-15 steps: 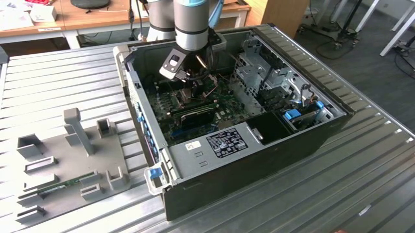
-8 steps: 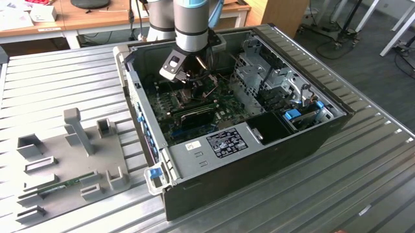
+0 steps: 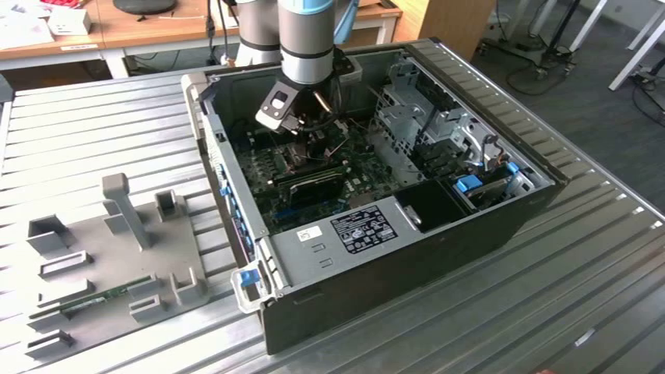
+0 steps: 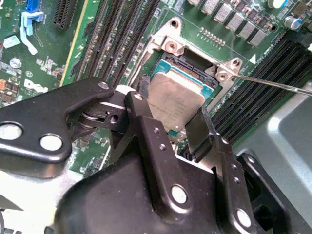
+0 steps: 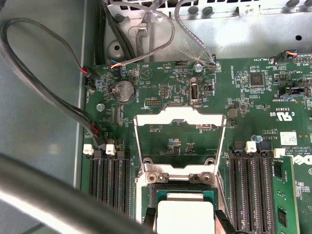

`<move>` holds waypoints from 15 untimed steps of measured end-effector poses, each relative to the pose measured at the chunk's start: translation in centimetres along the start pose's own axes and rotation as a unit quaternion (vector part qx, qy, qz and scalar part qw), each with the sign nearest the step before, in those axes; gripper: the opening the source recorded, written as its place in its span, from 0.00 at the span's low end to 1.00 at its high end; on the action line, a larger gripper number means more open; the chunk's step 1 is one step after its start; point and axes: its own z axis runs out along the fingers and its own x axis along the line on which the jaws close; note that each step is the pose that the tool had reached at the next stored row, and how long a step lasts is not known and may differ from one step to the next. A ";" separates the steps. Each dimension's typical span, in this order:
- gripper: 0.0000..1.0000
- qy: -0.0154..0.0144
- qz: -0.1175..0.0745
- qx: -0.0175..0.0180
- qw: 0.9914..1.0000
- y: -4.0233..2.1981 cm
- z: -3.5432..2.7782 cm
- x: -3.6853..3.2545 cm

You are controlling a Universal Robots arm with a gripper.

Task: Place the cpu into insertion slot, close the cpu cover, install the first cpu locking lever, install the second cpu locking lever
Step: 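Place the cpu into insertion slot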

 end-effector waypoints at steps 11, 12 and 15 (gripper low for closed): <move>0.54 0.000 0.000 0.000 1.000 -0.03 0.09 0.00; 0.54 0.000 0.000 0.000 1.000 -0.03 0.15 0.01; 0.54 0.000 0.000 0.000 1.000 -0.05 0.30 -0.01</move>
